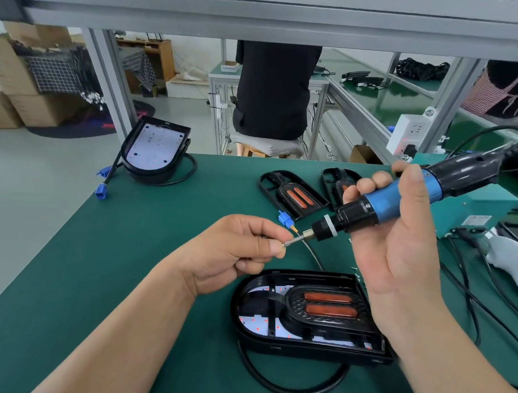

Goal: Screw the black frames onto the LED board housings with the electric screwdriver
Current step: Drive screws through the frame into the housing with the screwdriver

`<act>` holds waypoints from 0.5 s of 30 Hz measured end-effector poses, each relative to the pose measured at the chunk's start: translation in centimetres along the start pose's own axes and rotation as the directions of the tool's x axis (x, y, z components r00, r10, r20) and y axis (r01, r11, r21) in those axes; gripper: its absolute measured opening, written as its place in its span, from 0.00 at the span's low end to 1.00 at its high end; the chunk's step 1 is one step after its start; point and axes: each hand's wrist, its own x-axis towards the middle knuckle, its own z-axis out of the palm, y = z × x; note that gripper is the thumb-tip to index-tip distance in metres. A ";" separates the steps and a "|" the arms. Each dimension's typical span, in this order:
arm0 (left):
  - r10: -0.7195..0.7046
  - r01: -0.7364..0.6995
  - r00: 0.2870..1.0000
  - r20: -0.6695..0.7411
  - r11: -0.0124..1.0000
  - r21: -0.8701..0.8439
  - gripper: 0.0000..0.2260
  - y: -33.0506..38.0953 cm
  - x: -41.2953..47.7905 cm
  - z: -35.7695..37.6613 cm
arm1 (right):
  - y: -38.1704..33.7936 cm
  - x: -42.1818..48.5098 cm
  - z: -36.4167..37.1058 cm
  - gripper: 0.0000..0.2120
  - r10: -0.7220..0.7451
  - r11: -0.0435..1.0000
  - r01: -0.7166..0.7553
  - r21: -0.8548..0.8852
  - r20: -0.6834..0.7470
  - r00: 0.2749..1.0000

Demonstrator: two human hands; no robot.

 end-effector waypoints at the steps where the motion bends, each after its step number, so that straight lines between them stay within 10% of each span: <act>1: 0.003 -0.003 1.000 -0.002 1.000 0.005 0.08 0.0 0.0 0.0 | 0.0 0.0 0.0 0.08 0.002 1.000 -0.002 -0.009 0.009 1.000; 15: -0.062 0.062 0.997 0.038 0.998 0.016 0.13 0.1 -0.4 -0.9 | 0.1 -0.1 -0.4 0.11 0.044 0.998 -0.041 0.055 -0.050 0.998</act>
